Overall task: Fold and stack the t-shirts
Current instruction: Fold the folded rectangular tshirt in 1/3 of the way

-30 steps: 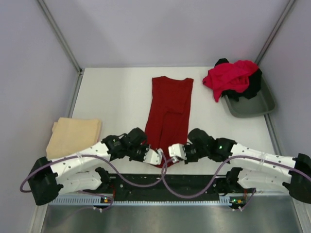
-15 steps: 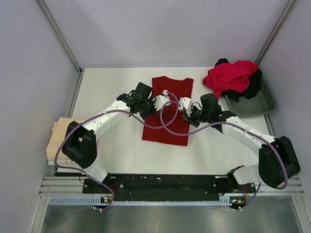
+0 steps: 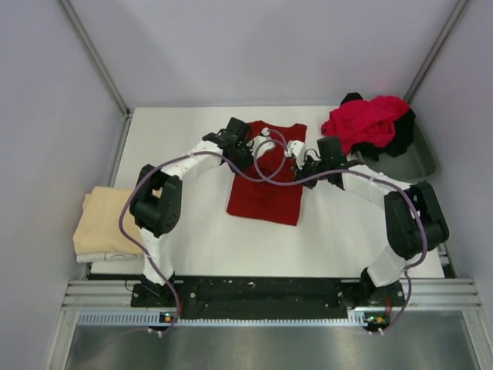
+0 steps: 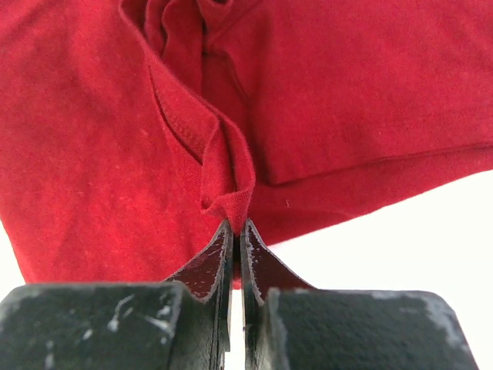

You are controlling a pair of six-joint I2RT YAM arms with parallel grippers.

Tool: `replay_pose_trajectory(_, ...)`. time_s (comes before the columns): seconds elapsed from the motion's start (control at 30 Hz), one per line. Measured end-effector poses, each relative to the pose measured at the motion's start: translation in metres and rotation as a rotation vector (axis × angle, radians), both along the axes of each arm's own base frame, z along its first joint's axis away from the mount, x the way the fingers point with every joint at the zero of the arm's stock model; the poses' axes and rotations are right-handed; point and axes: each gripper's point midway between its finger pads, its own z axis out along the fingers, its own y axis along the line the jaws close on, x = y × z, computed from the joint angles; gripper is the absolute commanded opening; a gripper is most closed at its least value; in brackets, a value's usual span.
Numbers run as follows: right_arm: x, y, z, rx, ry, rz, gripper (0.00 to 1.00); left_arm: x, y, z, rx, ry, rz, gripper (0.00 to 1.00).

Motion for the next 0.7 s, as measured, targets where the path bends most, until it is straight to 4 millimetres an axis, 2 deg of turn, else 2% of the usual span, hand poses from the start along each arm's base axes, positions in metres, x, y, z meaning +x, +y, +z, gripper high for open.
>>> replay_pose_trajectory(0.07, 0.005, -0.003, -0.005, -0.003, 0.011, -0.013, 0.03, 0.003, 0.0, -0.006, 0.009, 0.008, 0.013, 0.0)
replay_pose_trajectory(0.13, 0.012, -0.004, -0.012, -0.01, 0.027, -0.024, 0.08, 0.007, 0.001, -0.01, 0.014, 0.016, 0.035, 0.06)
replay_pose_trajectory(0.27, 0.03, -0.007, -0.023, -0.003, 0.078, -0.084, 0.26, 0.015, 0.009, -0.019, 0.035, 0.034, 0.103, 0.16)
replay_pose_trajectory(0.37, 0.055, -0.02, -0.029, 0.009, 0.103, -0.18, 0.27, 0.027, 0.016, -0.023, 0.046, 0.033, 0.167, 0.36)
replay_pose_trajectory(0.43, 0.07, -0.03, -0.03, 0.01, 0.106, -0.237, 0.27, 0.039, 0.021, -0.024, 0.047, 0.018, 0.218, 0.45)
replay_pose_trajectory(0.47, 0.079, -0.036, -0.029, 0.008, 0.101, -0.268, 0.27, 0.045, 0.024, -0.022, 0.044, 0.009, 0.243, 0.45)
replay_pose_trajectory(0.5, 0.088, -0.041, -0.026, 0.007, 0.091, -0.302, 0.28, 0.054, 0.029, -0.019, 0.039, -0.004, 0.272, 0.53)
replay_pose_trajectory(0.6, 0.1, -0.051, -0.015, 0.01, 0.064, -0.349, 0.36, 0.08, 0.045, 0.001, 0.013, -0.056, 0.344, 0.54)
replay_pose_trajectory(0.67, 0.096, -0.051, -0.003, 0.02, 0.031, -0.339, 0.41, 0.094, 0.053, 0.02, -0.016, -0.1, 0.374, 0.53)
replay_pose_trajectory(0.7, 0.086, -0.049, 0.005, 0.021, 0.003, -0.316, 0.46, 0.097, 0.059, 0.03, -0.031, -0.119, 0.382, 0.52)
